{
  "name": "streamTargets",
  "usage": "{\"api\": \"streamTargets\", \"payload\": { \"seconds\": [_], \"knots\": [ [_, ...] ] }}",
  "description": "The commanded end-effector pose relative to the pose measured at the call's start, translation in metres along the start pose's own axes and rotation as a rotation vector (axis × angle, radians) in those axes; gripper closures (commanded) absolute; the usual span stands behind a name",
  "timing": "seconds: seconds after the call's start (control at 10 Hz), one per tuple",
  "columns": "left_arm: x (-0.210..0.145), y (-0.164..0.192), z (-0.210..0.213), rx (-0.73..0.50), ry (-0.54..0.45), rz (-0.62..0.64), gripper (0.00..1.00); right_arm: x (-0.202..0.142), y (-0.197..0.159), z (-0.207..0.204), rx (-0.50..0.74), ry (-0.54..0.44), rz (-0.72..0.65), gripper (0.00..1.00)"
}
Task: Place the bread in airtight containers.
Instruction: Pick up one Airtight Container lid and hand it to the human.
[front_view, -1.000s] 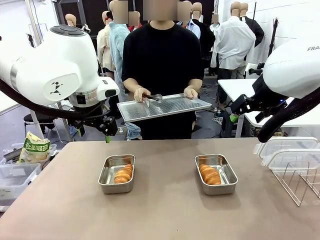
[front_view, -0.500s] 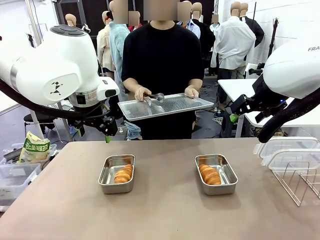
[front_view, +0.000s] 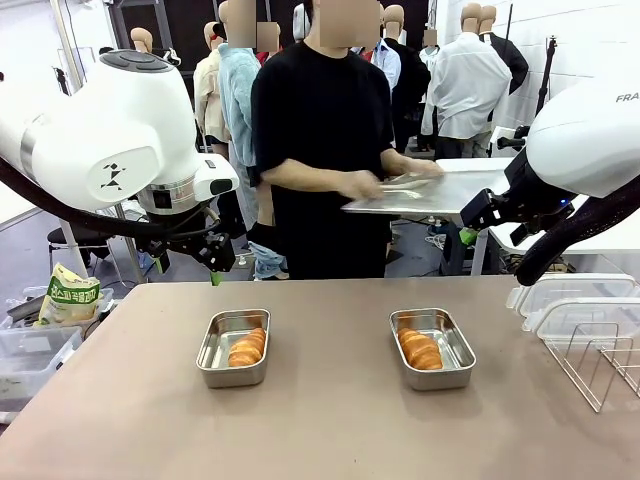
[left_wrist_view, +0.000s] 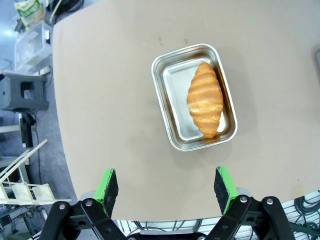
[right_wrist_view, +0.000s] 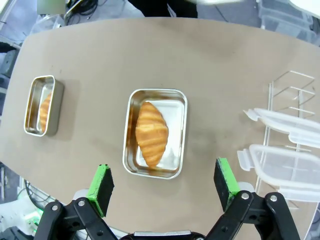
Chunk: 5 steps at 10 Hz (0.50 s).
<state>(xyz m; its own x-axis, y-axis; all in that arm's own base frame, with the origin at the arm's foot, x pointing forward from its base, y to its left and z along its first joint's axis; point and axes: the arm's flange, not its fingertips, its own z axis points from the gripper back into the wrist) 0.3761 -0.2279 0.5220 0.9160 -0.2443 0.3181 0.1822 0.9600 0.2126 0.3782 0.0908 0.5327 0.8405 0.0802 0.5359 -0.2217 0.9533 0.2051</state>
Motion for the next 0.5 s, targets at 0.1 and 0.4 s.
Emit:
{"api": "streamTargets", "payload": {
  "seconds": [0.1, 0.4],
  "knots": [
    [0.002, 0.001, 0.001, 0.001, 0.007, -0.002, 0.0, 0.003, -0.02, 0.01, 0.035, 0.031, 0.106, 0.0],
    [0.002, 0.001, 0.001, 0.001, 0.007, -0.002, 0.0, 0.009, -0.079, 0.03, 0.129, 0.139, 0.387, 0.0]
  ]
}}
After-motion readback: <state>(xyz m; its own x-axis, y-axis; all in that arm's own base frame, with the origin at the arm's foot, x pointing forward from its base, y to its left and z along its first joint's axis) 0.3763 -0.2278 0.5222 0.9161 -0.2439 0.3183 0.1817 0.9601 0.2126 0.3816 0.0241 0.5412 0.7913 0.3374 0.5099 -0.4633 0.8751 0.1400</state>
